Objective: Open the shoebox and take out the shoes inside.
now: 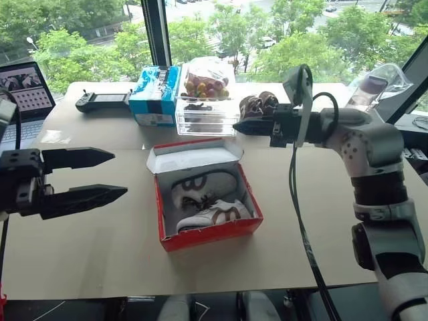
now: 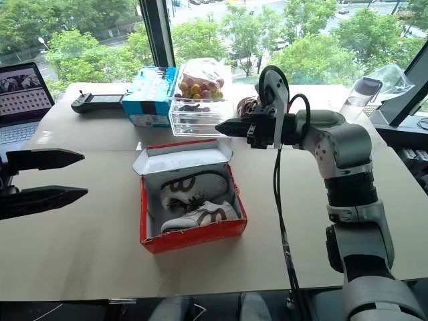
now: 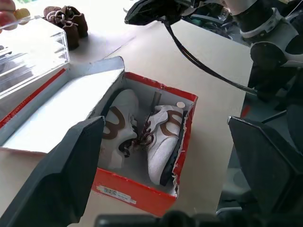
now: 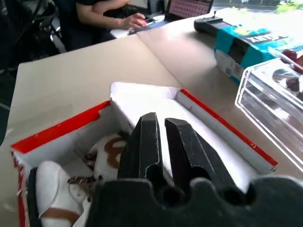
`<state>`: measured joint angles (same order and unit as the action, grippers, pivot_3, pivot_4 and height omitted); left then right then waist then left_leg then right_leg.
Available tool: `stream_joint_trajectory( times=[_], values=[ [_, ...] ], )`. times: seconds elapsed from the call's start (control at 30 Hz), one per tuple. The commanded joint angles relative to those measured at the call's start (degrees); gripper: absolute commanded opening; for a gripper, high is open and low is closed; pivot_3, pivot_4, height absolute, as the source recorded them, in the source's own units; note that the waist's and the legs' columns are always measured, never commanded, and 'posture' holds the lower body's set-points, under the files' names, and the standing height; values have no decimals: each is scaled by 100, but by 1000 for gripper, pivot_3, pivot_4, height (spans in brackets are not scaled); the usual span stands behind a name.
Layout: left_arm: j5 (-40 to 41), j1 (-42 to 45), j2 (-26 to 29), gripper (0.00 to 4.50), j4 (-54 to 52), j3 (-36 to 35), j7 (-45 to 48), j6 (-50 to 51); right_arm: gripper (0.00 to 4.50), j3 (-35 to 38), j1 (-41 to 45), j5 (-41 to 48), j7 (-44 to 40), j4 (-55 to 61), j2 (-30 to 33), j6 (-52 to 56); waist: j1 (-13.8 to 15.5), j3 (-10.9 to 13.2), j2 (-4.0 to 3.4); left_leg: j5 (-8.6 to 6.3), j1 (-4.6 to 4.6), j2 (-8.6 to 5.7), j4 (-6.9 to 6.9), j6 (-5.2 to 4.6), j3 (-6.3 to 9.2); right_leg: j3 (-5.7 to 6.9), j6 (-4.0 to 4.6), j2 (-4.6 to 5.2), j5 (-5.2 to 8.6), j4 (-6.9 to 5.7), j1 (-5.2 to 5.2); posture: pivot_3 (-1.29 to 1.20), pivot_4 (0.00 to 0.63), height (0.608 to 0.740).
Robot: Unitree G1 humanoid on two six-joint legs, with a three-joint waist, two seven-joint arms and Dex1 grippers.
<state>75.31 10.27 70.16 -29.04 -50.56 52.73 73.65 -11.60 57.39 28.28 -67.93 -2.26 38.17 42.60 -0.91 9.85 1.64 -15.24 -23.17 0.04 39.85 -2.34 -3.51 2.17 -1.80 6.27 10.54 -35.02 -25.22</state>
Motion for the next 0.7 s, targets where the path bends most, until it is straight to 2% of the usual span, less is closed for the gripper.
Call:
stream_joint_trajectory(
  times=[0.03, 0.27, 0.4, 0.53, 0.7],
  values=[
    [-486, -178, 110, 4500, -66, 206, 159, -416, 2162, -495, -30, -319, -714, 341, 205, -472, -41, 0, 0, 0, 1, 0, 0, 1, -3, -4, 1, -1, 0, -2, -1, 0, 150, 740],
    [-1056, -454, 112, 4500, -116, 600, 433, -887, 4422, -712, 89, -575, -1001, -254, -158, -793, -12, 2, 1, 1, 30, 2, 2, 1, -3, -9, 13, -1, -2, -9, 8, 0, 150, 740],
    [-1429, -638, 157, 4500, -30, 592, 642, -1095, 4468, -730, 414, -827, -938, -1127, -568, -860, -25, 2, 1, 3, 32, 1, 1, 4, -9, -17, 19, -3, -6, -13, 3, 0, 150, 740],
    [-1630, -835, 129, 4500, -68, 477, 815, -1153, 4468, -1489, 458, -1014, -2159, -1319, -232, -454, 25, 2, 0, 7, 15, 4, -1, 12, -4, -5, 20, -4, -4, -10, -4, 0, 150, 740],
    [-1678, -973, -18, 4500, -215, 429, 783, -1143, 4468, -2178, 713, -1129, -2453, -1881, -358, -677, 1, 2, -1, 3, -2, 6, 3, 4, -3, 2, 15, -3, -6, -4, -5, 0, 150, 740]
  ],
)
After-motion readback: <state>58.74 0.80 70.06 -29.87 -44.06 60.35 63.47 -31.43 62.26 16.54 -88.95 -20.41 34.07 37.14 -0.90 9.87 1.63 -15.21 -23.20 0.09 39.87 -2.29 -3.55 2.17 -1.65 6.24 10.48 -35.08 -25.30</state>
